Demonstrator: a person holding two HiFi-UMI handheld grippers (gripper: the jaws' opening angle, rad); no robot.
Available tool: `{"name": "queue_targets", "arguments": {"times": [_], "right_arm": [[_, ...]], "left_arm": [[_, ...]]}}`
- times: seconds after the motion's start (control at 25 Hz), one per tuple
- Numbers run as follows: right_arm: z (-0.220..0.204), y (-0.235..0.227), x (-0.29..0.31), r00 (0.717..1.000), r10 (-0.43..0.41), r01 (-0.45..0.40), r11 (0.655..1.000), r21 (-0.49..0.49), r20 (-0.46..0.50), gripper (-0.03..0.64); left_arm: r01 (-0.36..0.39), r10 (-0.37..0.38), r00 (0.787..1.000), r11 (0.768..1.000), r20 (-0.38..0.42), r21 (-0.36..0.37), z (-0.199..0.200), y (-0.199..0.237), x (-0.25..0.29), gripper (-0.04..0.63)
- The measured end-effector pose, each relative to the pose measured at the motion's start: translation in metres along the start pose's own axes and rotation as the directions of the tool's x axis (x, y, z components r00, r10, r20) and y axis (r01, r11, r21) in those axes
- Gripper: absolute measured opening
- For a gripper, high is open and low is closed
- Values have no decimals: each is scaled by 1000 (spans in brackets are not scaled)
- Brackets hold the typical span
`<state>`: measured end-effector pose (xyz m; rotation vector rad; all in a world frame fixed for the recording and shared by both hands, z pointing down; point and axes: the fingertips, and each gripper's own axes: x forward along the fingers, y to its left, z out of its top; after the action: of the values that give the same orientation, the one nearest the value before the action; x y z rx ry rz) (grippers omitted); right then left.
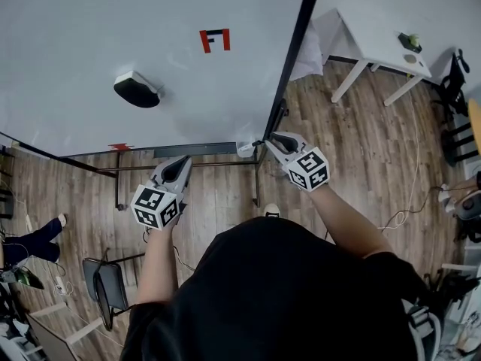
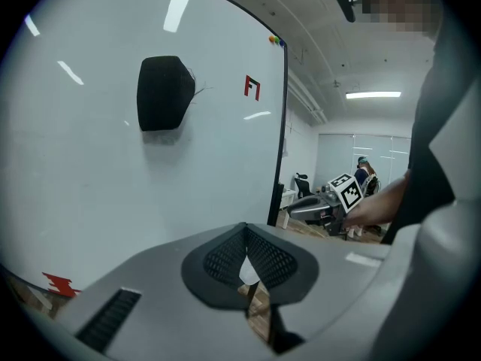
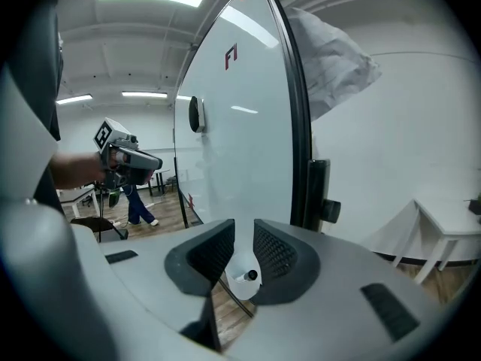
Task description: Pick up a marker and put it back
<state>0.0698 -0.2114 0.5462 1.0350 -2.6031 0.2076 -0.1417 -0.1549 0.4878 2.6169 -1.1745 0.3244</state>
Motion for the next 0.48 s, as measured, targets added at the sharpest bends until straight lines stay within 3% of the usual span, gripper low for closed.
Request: {"name": "queue_targets", "arguments": {"times": [0.48], "right_arm": [[2,-2,-19,1000,-24,24,1000,5,10,20]], "left_arm": [[32,-32,999,999,2,8,3,-8,12,11]]}}
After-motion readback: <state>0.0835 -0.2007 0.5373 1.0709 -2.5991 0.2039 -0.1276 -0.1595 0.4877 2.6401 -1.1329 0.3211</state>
